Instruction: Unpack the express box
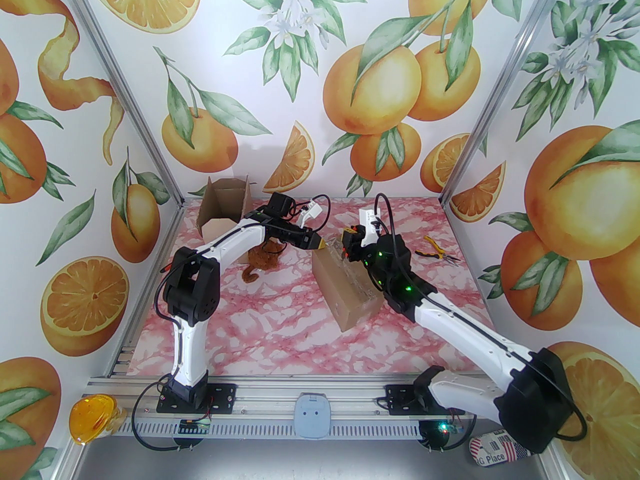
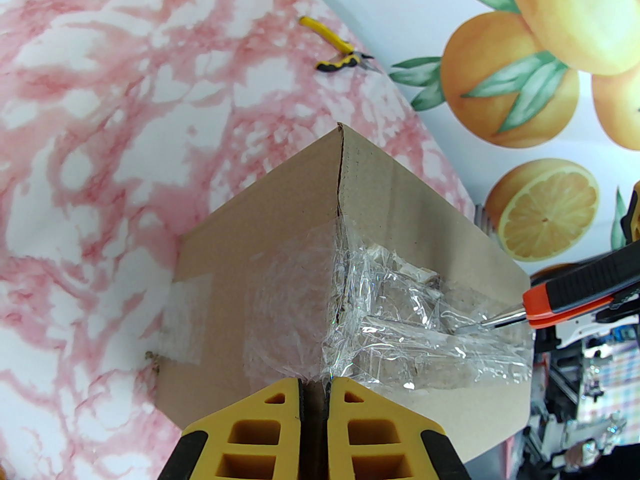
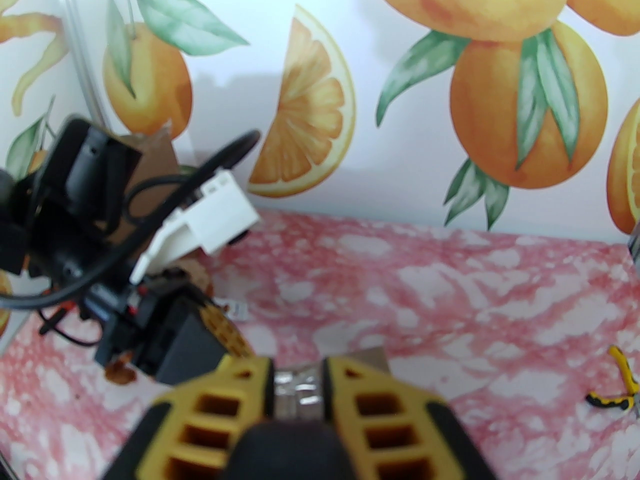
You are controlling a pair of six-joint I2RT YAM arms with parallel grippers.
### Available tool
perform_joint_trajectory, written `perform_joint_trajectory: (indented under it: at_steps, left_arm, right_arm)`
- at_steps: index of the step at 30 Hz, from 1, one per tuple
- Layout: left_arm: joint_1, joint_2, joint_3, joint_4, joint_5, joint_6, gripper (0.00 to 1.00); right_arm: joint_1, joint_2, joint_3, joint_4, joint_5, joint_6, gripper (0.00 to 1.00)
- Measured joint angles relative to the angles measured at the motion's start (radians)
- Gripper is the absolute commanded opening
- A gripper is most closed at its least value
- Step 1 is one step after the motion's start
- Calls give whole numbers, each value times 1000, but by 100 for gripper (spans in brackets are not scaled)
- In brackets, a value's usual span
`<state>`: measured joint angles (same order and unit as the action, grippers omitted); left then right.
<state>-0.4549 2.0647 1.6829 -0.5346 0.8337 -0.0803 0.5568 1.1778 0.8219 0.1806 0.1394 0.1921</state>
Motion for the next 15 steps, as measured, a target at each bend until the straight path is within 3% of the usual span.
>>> perform_joint_trajectory:
  at_steps: [15]
  left_arm:
    - [-6,-14,-19,17,-23,-18,0]
  right_arm:
    - [0,-89,-26,-94,0,30,4]
